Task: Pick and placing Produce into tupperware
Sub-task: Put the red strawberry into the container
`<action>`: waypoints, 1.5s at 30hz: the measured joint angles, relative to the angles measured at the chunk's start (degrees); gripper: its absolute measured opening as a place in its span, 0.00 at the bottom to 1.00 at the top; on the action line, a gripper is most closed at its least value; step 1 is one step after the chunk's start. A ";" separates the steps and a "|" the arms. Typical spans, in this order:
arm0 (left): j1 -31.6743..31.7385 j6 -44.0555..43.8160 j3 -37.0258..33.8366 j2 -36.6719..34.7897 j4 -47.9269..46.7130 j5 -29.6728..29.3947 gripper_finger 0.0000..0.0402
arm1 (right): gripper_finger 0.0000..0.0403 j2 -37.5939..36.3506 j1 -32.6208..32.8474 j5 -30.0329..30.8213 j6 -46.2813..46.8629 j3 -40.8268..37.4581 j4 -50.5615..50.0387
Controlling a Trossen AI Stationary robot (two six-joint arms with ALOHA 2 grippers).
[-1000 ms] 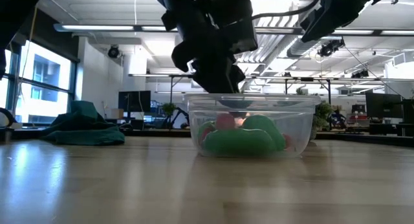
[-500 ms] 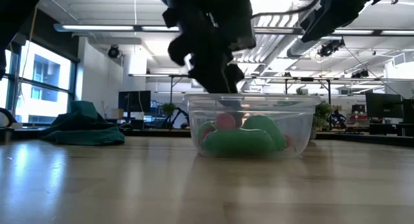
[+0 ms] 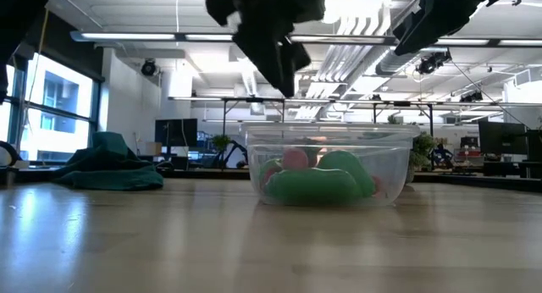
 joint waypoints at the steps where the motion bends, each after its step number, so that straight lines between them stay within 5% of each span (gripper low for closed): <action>1: 0.00 -0.78 0.01 -0.70 -0.99 -0.29 0.38 | 0.22 0.00 0.00 0.00 -0.02 0.00 0.01; 5: -0.78 -4.78 0.01 -4.65 -6.34 -4.17 0.38 | 0.22 0.00 0.01 0.00 0.00 0.00 0.01; 14: -9.14 -15.22 -0.17 -16.11 -18.12 -23.61 0.38 | 0.22 -0.02 0.00 0.00 0.00 0.00 0.01; 19: -17.40 -22.78 -8.49 -24.84 -17.36 -29.85 0.38 | 0.22 -0.04 0.00 0.00 -0.01 0.00 0.00; 24: -26.16 -35.03 -27.44 -37.23 -10.06 -30.13 0.38 | 0.22 0.00 0.00 0.00 -0.01 0.00 -0.01; 33: -42.18 -54.95 -61.32 -56.37 17.89 -23.76 0.38 | 0.22 -0.02 0.00 0.00 0.00 0.00 -0.01; 39: -48.34 -58.96 -70.89 -57.18 27.26 -20.70 0.38 | 0.22 0.00 0.00 0.00 0.00 0.00 -0.03; 45: -49.92 -54.01 -74.04 -56.53 31.38 -22.35 0.38 | 0.22 -0.02 0.01 0.00 0.00 0.00 -0.01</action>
